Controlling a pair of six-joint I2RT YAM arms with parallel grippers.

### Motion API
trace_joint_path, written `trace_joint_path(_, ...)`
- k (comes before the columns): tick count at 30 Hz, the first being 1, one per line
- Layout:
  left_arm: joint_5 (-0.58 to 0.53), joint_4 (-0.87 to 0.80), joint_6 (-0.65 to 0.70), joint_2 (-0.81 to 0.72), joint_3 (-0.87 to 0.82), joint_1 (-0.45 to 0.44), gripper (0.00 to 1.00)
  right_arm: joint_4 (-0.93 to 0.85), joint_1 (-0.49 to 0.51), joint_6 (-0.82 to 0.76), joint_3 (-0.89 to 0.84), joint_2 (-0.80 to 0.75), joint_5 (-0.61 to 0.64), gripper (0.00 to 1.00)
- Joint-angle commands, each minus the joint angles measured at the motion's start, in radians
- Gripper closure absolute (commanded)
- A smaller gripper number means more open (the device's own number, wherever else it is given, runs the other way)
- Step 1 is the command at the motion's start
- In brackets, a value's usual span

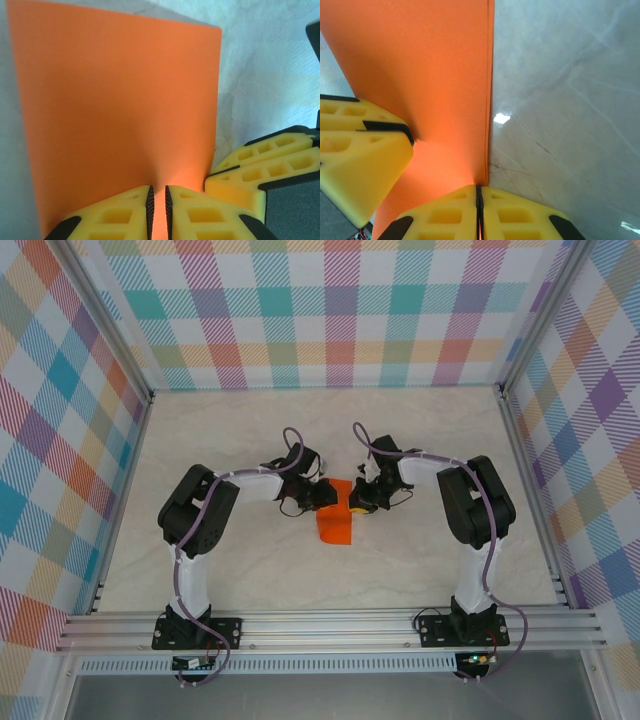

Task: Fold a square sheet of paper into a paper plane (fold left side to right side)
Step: Hold the square sheet of paper at the center of the table.

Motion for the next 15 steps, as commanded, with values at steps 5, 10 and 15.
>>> trace_joint_path(5,-0.070,0.008,-0.004,-0.002,0.000,0.037,0.82,-0.063,0.007,-0.017,-0.032,0.090,0.178,0.90)
trace_joint_path(10,-0.074,0.003,0.001,0.001,-0.022,0.037,0.84,-0.007,0.007,-0.013,-0.045,0.055,0.141,0.90)
trace_joint_path(15,-0.071,0.027,-0.006,0.002,-0.061,0.035,0.85,0.027,0.006,-0.014,-0.022,-0.007,0.093,0.90)
